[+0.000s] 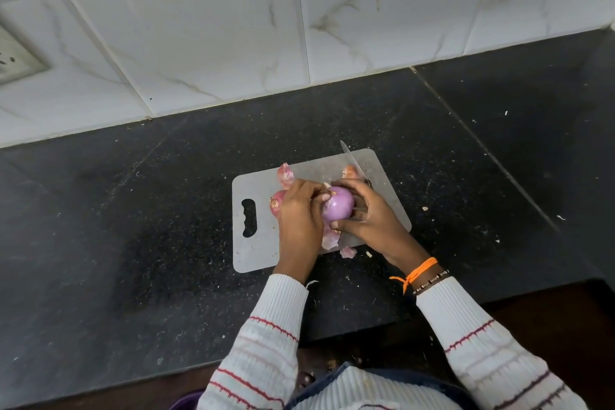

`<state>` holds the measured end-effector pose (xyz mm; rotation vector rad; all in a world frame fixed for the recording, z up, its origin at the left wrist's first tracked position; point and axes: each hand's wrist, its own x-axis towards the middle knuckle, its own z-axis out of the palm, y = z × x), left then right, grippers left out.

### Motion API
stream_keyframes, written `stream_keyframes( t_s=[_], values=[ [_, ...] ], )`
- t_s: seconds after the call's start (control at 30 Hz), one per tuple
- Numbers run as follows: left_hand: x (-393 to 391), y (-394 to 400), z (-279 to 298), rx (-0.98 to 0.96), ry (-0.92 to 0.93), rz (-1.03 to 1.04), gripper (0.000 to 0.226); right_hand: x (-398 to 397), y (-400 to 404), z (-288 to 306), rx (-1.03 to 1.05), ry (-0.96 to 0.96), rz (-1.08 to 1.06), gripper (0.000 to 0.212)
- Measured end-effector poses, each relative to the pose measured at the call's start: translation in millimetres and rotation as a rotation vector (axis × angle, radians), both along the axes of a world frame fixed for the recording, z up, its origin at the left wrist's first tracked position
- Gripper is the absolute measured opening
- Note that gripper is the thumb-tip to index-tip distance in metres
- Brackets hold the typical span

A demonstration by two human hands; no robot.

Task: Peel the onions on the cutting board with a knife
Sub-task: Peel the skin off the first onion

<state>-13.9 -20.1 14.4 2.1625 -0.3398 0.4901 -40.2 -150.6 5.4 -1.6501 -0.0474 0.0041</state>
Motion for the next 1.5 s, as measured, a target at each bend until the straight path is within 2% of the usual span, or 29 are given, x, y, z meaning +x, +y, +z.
stream_keyframes(
  t_s=[0.13, 0.2, 0.33, 0.43, 0.53, 0.7, 0.8, 0.87, 1.03, 1.2, 1.33, 1.5],
  values=[
    [-4.6, -7.8, 0.0, -0.032, 0.039, 0.061, 0.011, 0.8, 1.3, -0.7, -0.093, -0.051, -0.019, 0.059],
    [-3.7, -9.1, 0.8, -0.186, 0.160, 0.093, 0.016, 0.6, 0.8, -2.3, -0.129, -0.062, -0.027, 0.059],
    [0.0, -2.6, 1.5, -0.575, 0.379, 0.104, 0.019, -0.9, 1.2, 0.1, 0.023, -0.008, -0.049, 0.062],
    [-2.8, -2.8, 4.0, -0.662, 0.404, 0.113, 0.021, 1.1, 0.1, -0.5, 0.027, -0.035, -0.054, 0.061],
    [-2.4, -4.6, 1.3, -0.573, 0.368, 0.110, 0.023, 2.7, -4.4, -9.3, 0.004, -0.043, -0.110, 0.062],
    [-9.1, -9.9, -5.3, -0.264, 0.372, 0.064, 0.022, 11.9, -19.2, -6.2, -0.057, -0.024, -0.287, 0.053],
    [-11.8, -16.9, -8.8, -0.143, 0.377, 0.009, 0.008, 29.1, -36.0, -7.6, -0.195, -0.017, -0.468, 0.054],
    [-14.5, -21.8, -9.7, -0.080, 0.390, -0.022, 0.014, 41.3, -46.4, -12.3, -0.291, 0.032, -0.550, 0.057],
    [-21.9, -26.1, -6.5, -0.115, 0.486, -0.092, 0.011, 60.8, -56.0, -18.1, -0.393, 0.105, -0.627, 0.058],
    [-25.2, -27.3, -3.6, -0.061, 0.474, -0.072, 0.013, 71.1, -49.3, -22.7, -0.522, 0.108, -0.632, 0.058],
    [-22.8, -25.3, -6.2, -0.045, 0.463, -0.027, 0.010, 72.9, -41.9, -21.8, -0.532, 0.103, -0.605, 0.059],
    [-17.5, -22.7, -12.2, -0.054, 0.428, -0.003, 0.018, 70.6, -30.8, -22.2, -0.510, 0.075, -0.554, 0.059]
  ],
)
